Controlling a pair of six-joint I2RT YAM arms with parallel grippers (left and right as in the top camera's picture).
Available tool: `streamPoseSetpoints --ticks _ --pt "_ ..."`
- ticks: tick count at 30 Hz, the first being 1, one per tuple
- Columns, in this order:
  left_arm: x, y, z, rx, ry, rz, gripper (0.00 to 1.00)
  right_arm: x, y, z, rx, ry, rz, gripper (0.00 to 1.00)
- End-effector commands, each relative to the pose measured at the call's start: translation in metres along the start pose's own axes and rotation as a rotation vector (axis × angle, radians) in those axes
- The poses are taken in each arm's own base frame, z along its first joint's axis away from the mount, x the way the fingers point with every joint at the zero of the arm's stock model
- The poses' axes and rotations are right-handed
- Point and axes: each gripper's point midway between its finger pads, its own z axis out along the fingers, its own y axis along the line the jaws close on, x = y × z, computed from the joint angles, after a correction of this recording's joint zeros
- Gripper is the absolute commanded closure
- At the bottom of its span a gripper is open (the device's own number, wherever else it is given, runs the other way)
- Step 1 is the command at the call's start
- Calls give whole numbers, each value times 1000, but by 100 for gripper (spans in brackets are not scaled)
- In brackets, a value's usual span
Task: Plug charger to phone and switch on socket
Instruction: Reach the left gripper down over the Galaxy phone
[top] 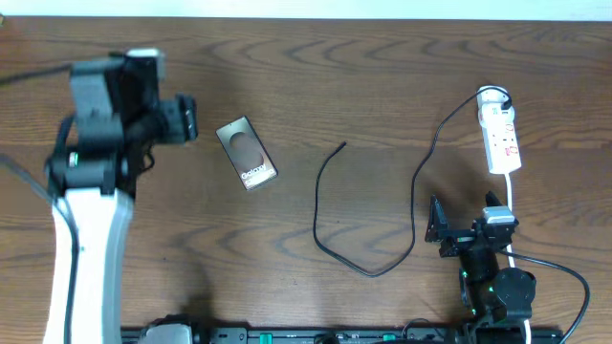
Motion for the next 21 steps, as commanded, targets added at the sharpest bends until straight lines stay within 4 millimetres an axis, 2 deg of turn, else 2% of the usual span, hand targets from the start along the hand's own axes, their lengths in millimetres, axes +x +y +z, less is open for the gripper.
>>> streamPoseSetpoints --ticks 1,7,14,18,21 --pt "-3 -19 17 42 166 -4 24 1 1 0 -4 3 -1 1" --pt "32 -34 54 78 401 -4 24 1 1 0 -4 3 -1 1" --pt "45 -47 89 164 479 -53 25 1 1 0 -4 3 -1 1" --pt "52 -35 114 25 520 -344 26 1 1 0 -4 3 -1 1" --pt "67 -19 133 -141 548 -425 26 1 1 0 -4 3 -1 1"
